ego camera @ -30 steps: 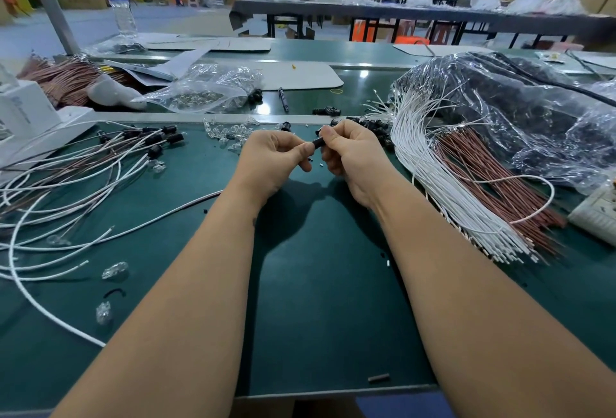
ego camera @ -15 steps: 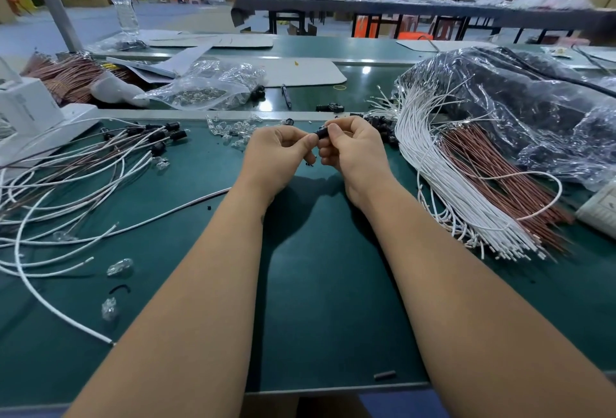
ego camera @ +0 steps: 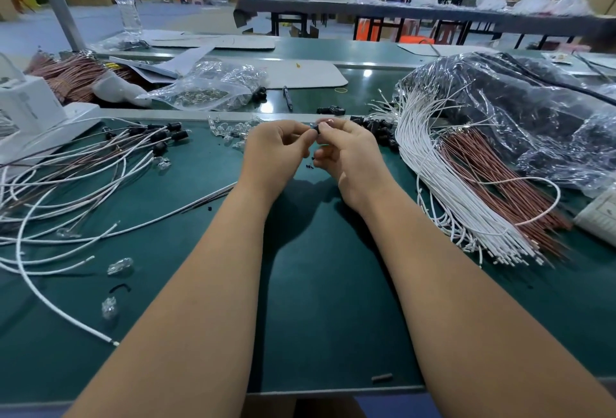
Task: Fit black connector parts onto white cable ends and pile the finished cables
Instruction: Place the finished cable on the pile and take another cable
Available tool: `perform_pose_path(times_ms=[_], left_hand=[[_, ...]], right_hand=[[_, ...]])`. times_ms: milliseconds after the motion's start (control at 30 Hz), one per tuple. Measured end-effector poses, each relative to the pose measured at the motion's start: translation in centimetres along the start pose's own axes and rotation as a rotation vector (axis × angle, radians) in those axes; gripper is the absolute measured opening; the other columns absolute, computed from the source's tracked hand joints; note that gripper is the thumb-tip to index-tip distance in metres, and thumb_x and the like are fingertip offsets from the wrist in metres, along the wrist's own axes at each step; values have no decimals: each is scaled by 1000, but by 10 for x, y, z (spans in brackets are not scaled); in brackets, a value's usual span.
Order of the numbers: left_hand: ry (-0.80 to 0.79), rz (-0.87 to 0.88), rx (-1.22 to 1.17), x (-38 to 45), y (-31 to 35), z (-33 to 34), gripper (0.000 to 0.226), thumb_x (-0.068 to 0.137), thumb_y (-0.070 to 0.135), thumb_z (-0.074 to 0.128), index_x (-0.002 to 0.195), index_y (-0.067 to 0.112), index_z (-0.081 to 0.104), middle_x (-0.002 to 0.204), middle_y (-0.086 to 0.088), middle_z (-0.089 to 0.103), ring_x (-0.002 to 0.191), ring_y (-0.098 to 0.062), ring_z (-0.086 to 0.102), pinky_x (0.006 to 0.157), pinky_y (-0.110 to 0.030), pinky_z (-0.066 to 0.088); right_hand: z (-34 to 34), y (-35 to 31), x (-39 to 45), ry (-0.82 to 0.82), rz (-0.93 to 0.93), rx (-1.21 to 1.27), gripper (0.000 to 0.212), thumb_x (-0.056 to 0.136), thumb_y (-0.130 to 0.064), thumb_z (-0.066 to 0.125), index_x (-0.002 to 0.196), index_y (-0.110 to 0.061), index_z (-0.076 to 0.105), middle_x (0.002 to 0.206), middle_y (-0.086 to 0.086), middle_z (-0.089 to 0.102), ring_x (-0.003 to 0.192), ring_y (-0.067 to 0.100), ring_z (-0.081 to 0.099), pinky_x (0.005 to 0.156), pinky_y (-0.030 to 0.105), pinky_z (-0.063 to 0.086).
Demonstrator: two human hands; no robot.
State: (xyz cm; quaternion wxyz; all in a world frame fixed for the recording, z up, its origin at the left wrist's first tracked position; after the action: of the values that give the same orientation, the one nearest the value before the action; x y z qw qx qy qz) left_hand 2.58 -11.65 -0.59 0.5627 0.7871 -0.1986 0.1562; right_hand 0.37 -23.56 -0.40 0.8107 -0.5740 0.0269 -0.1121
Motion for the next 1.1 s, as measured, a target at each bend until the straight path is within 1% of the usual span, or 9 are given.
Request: perform_pose_path(times_ms=[200,267,400,567,633,700,800,933,1100], left_hand=[[-61,99,397,4,7,0,19,95,26,55,91,17,71,56,13,52,56,-12,48,55,-26,35],[-67,105,492,3,10,-2,20,96,26,53,91,15,69,58,11,50,59,-17,47,54,-26,31],[110,103,445,5,27,-19,20,97,23,53,91,14,70,66,5,58,63,-16,51,57,-24,35],[343,185,627,27,49,-86,22,96,23,52,96,15,72,83,-2,70,70,-17,53,63,-25,37],[399,179,790,39,52,-123,23,95,23,50,100,15,71,90,-7,71,72,-21,54,65,-29,38],[424,119,938,50,46,-157,23,94,22,50,103,18,70,96,-10,70,82,-31,60,68,-34,43],[324,-38,1122,52,20,-191,25,91,18,51,105,18,71,102,-16,68,95,-40,61,83,-47,49],[-59,-389,1333,30,-28,-202,31,86,12,52,111,22,69,111,-12,63,105,-34,53,89,-41,45],[14,-377,1335,27,-33,-176,47,78,9,48,123,17,58,140,-15,39,134,-33,22,109,-58,18]], right_hand=[[-15,-14,3,408,-207,312,9,99,-6,51,91,-11,53,70,4,52,49,8,54,50,22,48],[-22,-16,1,491,-237,248,5,98,-9,53,98,-15,53,73,3,54,49,8,53,50,22,47],[-14,-11,-4,362,-251,-75,31,94,-17,56,121,-19,41,78,1,59,49,6,51,50,21,46],[3,-4,-10,102,-376,-528,10,92,-17,54,94,-26,54,69,12,58,59,21,52,56,39,47],[6,-1,-12,68,-414,-623,15,93,-14,54,85,-26,56,72,22,58,63,34,52,60,47,49],[8,-2,-13,58,-432,-674,19,94,-11,53,81,-25,56,70,20,60,59,31,52,60,45,50],[4,-3,-11,74,-400,-667,24,94,-10,52,76,-25,56,64,10,58,56,19,51,57,36,47],[2,-2,-7,90,-363,-664,24,95,-10,52,74,-22,57,62,3,58,55,14,52,56,30,45],[-4,-2,-4,151,-372,-790,19,93,-13,51,77,-19,59,66,-1,60,65,24,56,64,38,49]])
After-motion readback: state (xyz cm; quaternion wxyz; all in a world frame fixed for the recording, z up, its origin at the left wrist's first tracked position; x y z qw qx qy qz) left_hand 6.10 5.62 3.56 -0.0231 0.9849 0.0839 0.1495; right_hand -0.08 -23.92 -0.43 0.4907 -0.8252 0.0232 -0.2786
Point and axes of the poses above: each hand's wrist, its own x-axis towards the middle knuckle, its own z-axis out of the palm, y = z × x, the point moved 1 cm from there along x, towards the middle knuckle
